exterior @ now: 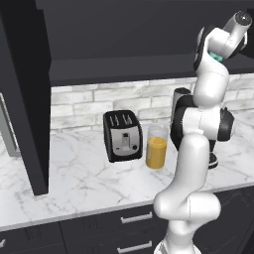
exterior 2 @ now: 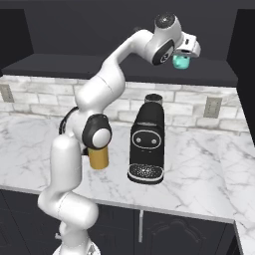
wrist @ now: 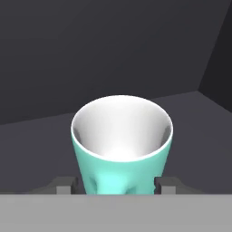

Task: There is a tray on the dining counter. Grab the cup, mug, and pitcher and place them on the tray. The pitcher may be placed next to the tray if it cannot fit the tray.

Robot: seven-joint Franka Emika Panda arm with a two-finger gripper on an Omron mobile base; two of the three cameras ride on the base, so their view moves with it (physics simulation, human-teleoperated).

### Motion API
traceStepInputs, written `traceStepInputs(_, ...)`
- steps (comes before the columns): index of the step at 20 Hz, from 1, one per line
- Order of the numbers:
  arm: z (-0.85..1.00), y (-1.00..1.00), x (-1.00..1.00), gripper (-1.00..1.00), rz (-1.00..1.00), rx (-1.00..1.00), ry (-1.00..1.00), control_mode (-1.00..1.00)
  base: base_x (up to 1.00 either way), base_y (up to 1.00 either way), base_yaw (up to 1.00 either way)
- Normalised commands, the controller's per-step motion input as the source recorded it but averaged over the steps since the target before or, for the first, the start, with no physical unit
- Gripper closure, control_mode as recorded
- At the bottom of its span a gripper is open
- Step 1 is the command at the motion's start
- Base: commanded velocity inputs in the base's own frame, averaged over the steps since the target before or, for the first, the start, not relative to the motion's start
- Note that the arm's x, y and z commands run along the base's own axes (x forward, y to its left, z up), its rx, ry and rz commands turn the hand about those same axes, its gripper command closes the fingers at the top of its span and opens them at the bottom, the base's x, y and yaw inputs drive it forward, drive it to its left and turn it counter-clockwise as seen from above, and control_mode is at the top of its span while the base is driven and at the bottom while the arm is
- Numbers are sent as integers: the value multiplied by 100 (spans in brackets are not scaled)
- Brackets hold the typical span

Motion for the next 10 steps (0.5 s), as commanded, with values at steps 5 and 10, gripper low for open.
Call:
traceStepInputs(5,0,0,0,100,0,0,0,-100,0,0,0)
traceStepInputs(10,-1,0,0,100,0,0,0,-100,0,0,0)
